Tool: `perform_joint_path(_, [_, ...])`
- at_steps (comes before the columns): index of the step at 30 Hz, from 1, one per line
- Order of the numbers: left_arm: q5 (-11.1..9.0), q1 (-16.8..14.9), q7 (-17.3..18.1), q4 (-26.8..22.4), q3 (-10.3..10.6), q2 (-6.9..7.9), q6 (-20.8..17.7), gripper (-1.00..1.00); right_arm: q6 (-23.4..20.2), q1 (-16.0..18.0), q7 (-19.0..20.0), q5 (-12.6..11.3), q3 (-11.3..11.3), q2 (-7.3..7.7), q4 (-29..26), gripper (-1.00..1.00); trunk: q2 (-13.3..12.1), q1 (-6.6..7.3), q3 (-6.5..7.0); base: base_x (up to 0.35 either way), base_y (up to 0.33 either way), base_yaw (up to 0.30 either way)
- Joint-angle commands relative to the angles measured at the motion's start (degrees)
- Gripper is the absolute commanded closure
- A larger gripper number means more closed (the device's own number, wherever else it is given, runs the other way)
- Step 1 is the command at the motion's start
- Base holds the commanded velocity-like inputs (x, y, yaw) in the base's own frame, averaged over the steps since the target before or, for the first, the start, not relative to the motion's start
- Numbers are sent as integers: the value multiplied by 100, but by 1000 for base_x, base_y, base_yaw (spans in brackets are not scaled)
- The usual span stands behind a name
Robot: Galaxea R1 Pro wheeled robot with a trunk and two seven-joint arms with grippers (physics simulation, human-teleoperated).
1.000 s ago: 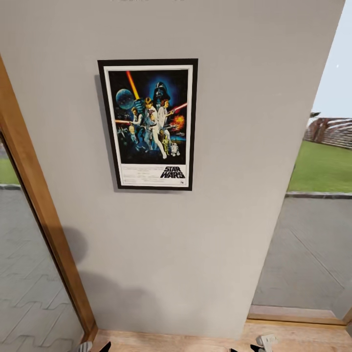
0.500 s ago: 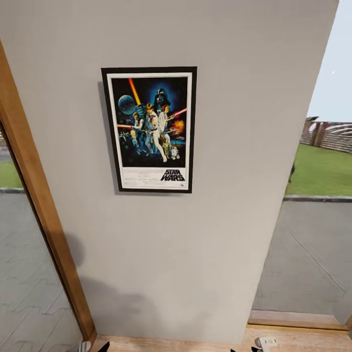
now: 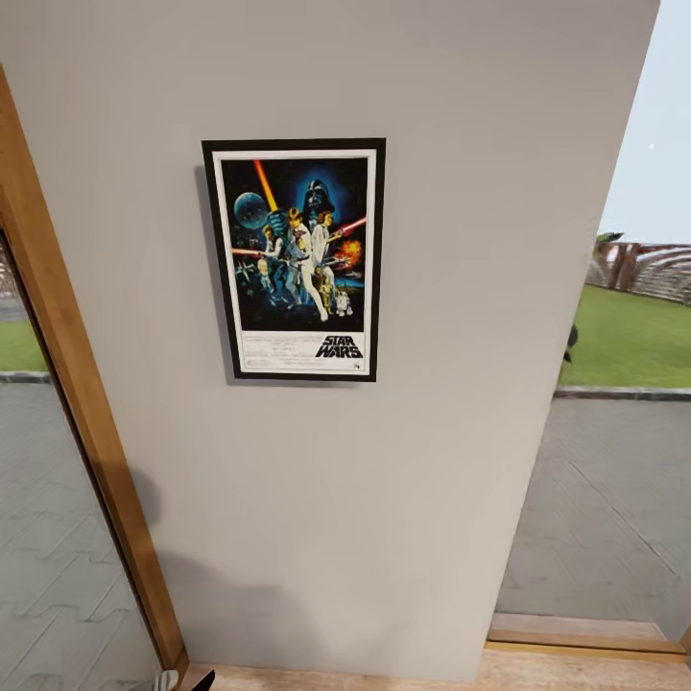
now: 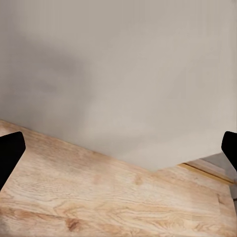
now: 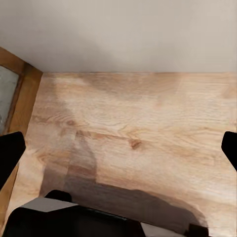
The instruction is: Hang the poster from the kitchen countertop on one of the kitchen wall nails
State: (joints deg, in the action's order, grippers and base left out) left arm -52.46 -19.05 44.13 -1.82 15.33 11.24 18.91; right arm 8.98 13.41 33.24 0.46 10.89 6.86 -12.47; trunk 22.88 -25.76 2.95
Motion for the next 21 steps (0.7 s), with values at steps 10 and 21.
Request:
perform_joint_path(10, [-34, -2, 8, 6, 49, 1, 33, -100, 43, -4, -441, 8, 27, 30, 1494, -100, 4, -2, -1, 0, 0, 0])
perform_joint_path(21, [-35, -2, 4, 6, 49, -5, 33, -100, 34, -5, -1964, 7, 27, 14, 1544, -100, 4, -2, -1, 0, 0, 0])
